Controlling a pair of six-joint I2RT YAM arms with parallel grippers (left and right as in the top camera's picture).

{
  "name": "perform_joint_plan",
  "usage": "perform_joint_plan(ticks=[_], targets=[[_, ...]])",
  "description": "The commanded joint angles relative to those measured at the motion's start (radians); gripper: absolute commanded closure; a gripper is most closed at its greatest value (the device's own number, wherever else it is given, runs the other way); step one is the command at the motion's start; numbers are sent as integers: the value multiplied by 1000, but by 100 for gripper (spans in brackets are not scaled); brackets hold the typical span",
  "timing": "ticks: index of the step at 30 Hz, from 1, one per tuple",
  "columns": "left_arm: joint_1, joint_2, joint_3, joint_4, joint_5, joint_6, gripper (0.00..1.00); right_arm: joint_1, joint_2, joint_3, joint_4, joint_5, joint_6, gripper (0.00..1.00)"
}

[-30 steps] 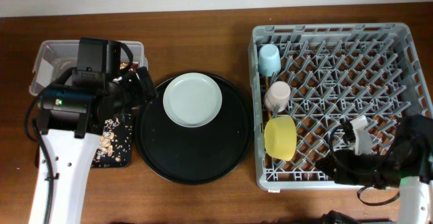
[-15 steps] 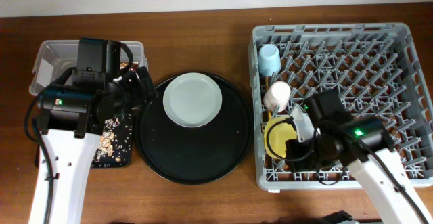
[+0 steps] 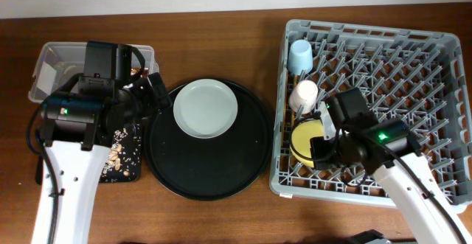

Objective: Sort waste into correct bins and load items into the dishwasher rack

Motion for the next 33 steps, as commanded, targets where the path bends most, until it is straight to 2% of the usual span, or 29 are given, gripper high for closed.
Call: perform_joint_plan(ticks=[1,2,4,5,7,8,9,10,11,14,16,20,24,28,30,32,33], targets=[[3,-8,12,1,-4,5,1,6,-58,76,3,16,-25,76],[3,-8,12,1,-4,6,1,6,-73,98,5,-1,-30,75],[3,-8,12,1,-4,5,1,6,-92,103,51,-191,-55,61],[3,-8,12,1,-4,6,1,6,-86,102,66,-281,-56,5],[3,-8,12,1,-4,6,1,6,-39,102,98,-377,-52,2],[3,-8,11,1,-4,5,1,6,-1,99,109,-370,-52,19],[3,-8,12,1,-4,6,1,7,32,87,137,-370,-52,45],[3,-8,12,1,-4,6,1,8,65,71,178,-369,-46,64],[3,-8,12,1,-4,6,1,29,92,60,232,-294,3,67],[3,-8,11,1,-4,5,1,171,147,60,381,108,185,66],[3,-8,11,1,-4,5,1,255,226,60,440,227,266,66],[3,-8,12,1,-4,5,1,294,426,60,444,249,323,69],[3,-8,12,1,-4,5,1,294,411,62,440,293,340,73],[3,-8,11,1,-5,5,1,294,332,69,452,408,341,84],[3,-8,12,1,-4,5,1,293,348,69,480,492,341,85],[3,-8,12,1,-4,6,1,293,412,69,511,498,361,87],[3,-8,12,1,-4,6,1,293,459,69,539,499,367,85]])
